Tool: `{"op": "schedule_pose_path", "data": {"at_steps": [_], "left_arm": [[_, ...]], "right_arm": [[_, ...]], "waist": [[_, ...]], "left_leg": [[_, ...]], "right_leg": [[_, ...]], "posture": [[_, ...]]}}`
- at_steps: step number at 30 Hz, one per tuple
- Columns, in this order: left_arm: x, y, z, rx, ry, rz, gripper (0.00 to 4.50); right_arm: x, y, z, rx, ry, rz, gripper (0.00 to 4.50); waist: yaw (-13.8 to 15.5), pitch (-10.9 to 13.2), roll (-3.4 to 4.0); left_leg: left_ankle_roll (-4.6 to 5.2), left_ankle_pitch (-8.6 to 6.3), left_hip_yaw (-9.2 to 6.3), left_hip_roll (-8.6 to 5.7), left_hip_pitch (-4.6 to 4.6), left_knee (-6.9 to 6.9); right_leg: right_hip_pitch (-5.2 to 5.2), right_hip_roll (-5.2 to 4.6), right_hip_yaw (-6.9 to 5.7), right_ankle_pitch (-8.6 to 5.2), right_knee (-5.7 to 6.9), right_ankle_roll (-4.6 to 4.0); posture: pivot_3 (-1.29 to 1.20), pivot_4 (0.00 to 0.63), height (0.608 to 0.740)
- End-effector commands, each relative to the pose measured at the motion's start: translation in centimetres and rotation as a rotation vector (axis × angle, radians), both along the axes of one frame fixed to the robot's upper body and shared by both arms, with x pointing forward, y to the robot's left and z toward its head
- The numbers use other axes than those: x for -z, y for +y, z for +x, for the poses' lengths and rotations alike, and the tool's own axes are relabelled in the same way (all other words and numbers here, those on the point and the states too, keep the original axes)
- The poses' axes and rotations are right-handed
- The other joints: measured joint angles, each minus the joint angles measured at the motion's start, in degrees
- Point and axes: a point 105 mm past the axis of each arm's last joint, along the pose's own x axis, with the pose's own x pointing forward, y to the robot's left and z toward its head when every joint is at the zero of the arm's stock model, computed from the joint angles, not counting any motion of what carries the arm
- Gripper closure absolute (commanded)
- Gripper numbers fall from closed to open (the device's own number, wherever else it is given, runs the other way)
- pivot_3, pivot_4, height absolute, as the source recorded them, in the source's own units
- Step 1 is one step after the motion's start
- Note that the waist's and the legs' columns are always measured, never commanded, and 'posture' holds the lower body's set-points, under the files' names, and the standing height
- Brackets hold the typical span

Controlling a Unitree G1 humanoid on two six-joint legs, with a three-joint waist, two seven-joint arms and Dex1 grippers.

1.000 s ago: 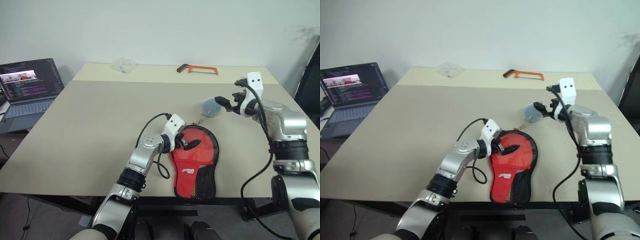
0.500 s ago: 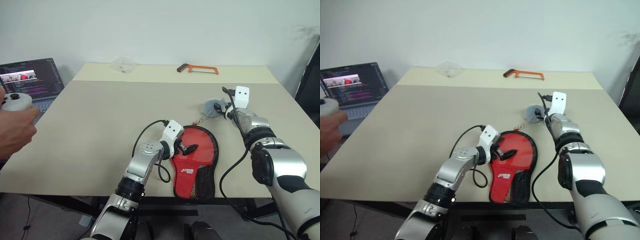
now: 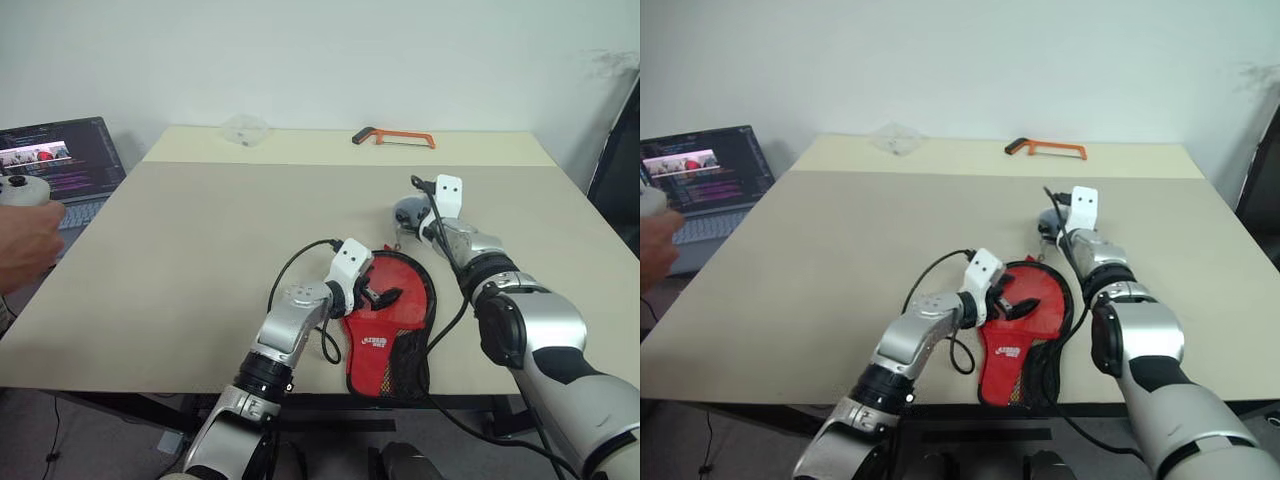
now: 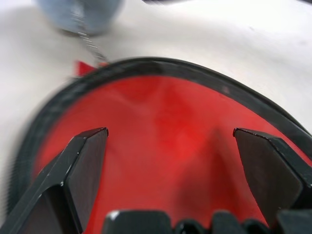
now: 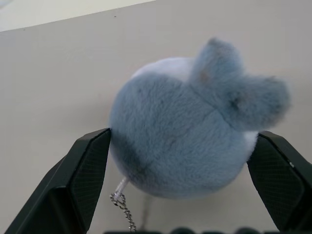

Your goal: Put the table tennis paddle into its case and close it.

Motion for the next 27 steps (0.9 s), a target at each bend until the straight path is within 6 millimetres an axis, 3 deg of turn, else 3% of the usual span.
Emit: {"op": "schedule_pose_path", "data": {"at_steps": [1, 3, 6, 13, 16, 20, 27], "left_arm": [[1.9, -1.6, -0.6, 0.037, 0.076, 0.027, 0.02], [2.5, -2.2, -0.6, 0.047, 0.094, 0.038, 0.02], [3.8, -2.1, -0.4, 0.034, 0.113, 0.098, 0.00], [5.1, -0.9, 0.0, -0.013, 0.124, 0.169, 0.00], [5.5, -0.5, 0.1, -0.025, 0.137, 0.182, 0.00], [5.8, 0.3, 0.4, -0.055, 0.167, 0.176, 0.00], [6.5, 0.6, 0.0, -0.045, 0.182, 0.185, 0.00]], "right_arm": [[-2.6, 0.5, 0.6, 0.006, -0.078, -0.002, 0.00], [-2.6, 0.6, 0.6, 0.007, -0.078, -0.003, 0.00], [-2.7, 0.9, 0.6, 0.000, -0.084, -0.010, 0.59], [-3.2, 1.1, 0.7, -0.013, -0.094, -0.016, 2.90], [-3.2, 1.0, 0.7, -0.011, -0.096, -0.027, 3.66], [-3.3, 0.5, 0.7, 0.006, -0.104, -0.054, 4.25], [-3.8, -2.1, 0.8, 0.076, -0.114, -0.143, 4.31]], "waist": [[0.02, 0.00, 0.00], [0.06, -0.01, -0.01], [0.07, -0.01, -0.01], [-0.03, -0.02, 0.00], [-0.22, -0.02, 0.00], [-0.63, -0.02, 0.00], [-0.71, -0.03, -0.01]], "left_leg": [[0.00, 0.00, 0.00, 0.00, 0.01, 0.00], [0.00, 0.00, -0.01, -0.01, 0.04, 0.01], [0.00, 0.00, -0.01, -0.01, 0.09, 0.02], [0.00, 0.00, 0.00, -0.01, 0.36, 0.01], [0.00, -0.01, 0.00, -0.01, 0.63, 0.00], [0.00, 0.00, -0.02, -0.01, 0.74, 0.01], [0.01, 0.00, -0.02, -0.01, 0.80, 0.01]], "right_leg": [[0.01, 0.00, 0.00, -0.01, 0.02, 0.01], [0.05, 0.00, -0.01, -0.02, 0.01, 0.04], [0.09, 0.00, 0.00, -0.02, 0.01, 0.06], [0.32, 0.00, 0.02, -0.07, 0.02, 0.13], [0.59, 0.00, 0.03, -0.12, 0.00, 0.19], [0.69, 0.00, 0.03, -0.13, 0.00, 0.25], [0.75, 0.00, 0.05, -0.11, -0.01, 0.27]], "posture": [[0.00, 0.150, 0.740], [0.00, 0.150, 0.740], [0.00, 0.150, 0.740], [0.00, 0.150, 0.740], [0.00, 0.150, 0.740], [0.00, 0.150, 0.740], [0.00, 0.150, 0.740]]}}
